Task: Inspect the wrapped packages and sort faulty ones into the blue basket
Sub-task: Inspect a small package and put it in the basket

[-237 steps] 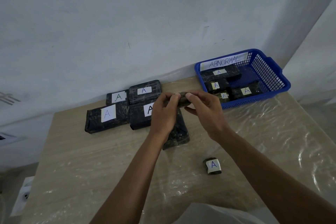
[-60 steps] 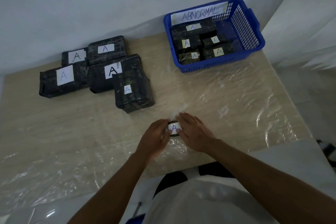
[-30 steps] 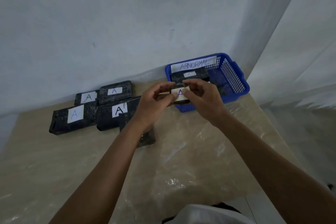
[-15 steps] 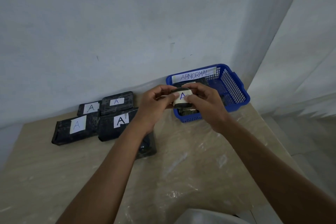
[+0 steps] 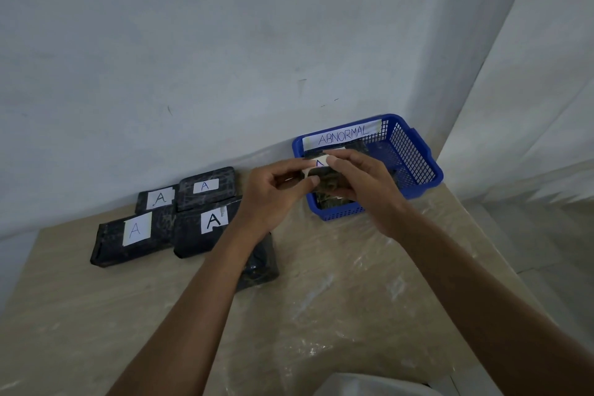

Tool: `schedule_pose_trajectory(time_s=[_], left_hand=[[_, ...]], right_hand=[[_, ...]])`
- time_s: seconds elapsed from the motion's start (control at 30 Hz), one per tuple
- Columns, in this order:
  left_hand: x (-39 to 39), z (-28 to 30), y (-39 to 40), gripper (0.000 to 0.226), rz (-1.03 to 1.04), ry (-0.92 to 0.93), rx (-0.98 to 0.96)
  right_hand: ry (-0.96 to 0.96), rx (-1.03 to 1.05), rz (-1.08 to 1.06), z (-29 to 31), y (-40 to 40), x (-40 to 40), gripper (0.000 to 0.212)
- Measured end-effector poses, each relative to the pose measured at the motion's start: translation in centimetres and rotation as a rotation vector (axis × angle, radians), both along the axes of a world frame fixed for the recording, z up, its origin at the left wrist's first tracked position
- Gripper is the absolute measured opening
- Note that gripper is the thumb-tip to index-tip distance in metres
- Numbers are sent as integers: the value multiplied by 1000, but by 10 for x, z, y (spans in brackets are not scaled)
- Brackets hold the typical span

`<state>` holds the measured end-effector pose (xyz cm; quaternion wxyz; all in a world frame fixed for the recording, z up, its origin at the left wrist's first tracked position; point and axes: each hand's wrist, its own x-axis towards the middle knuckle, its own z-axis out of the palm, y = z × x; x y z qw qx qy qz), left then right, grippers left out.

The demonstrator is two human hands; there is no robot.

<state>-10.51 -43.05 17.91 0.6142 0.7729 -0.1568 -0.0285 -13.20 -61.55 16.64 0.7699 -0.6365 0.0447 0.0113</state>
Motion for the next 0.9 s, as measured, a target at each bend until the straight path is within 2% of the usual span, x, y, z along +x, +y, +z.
schedule_pose_trajectory(time_s=[0.13,0.27,0.5,0.63,0.73,0.8,0.9], left_hand=[[0,2,2,28,23,-21,11],[0,1,2,27,2,14,7],[0,1,1,35,-8,25,31],[1,0,0,31,-34,65,30],[1,-3,1,47,-94,93,11],[2,-4,3,56,-88,49,26],[4,-3,2,51,-27,-6,34]], right_hand=[[-128,-185,56,-5,0,-1,42],[-221,-325,-20,-8,3,0,33],[-184,-252,51,-9,-2,-1,27],[-159,-251,-22,-10,0,0,18],[-51,-136,-60,-6,0,3,9],[12,-96,-51,-4,-1,3,13],[52,-103,14,-6,-4,2,26]])
